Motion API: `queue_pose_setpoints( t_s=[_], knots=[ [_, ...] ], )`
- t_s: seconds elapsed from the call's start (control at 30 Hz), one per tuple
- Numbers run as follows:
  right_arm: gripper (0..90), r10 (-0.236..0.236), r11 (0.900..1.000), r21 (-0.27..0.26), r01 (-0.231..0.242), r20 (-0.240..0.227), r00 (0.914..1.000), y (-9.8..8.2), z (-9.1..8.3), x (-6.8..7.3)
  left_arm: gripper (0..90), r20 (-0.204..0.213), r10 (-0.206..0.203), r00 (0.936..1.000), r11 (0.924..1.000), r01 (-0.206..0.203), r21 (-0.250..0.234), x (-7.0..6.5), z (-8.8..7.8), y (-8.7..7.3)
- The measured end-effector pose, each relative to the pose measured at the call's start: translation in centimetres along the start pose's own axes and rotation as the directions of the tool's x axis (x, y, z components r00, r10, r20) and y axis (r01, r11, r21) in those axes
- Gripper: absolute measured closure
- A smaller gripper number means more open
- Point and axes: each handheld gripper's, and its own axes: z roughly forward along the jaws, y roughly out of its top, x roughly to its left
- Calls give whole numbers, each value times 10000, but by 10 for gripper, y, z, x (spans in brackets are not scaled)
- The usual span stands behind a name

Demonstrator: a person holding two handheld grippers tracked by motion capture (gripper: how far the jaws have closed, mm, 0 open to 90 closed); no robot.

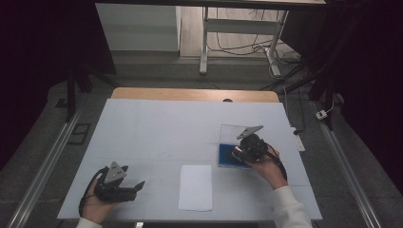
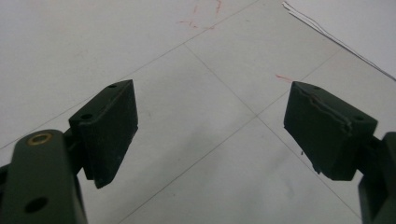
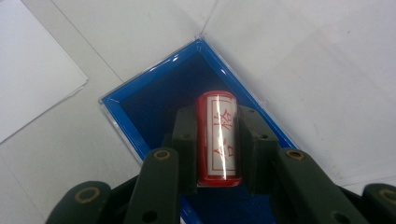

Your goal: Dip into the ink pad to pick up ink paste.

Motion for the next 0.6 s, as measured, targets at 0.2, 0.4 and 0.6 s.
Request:
queue_pose_setpoints(
  t_s=[0.2, 0.4, 0.6],
  knots=[
    [695, 283, 9991, -314, -297, -437, 9986, -2, -5, -7, 178, 3, 7, 10000, 10000, -7, 30, 1, 1, 0],
    [695, 378, 9972, -614, -416, -614, 9974, 0, -13, -5, 178, -18, 10, 10000, 10000, -10, -1, 1, 0, 0],
    [695, 189, 9964, -818, -228, -479, 9987, 3, -20, -1, 178, -33, 14, 10000, 10000, -15, -45, 2, -1, 0]
  ],
)
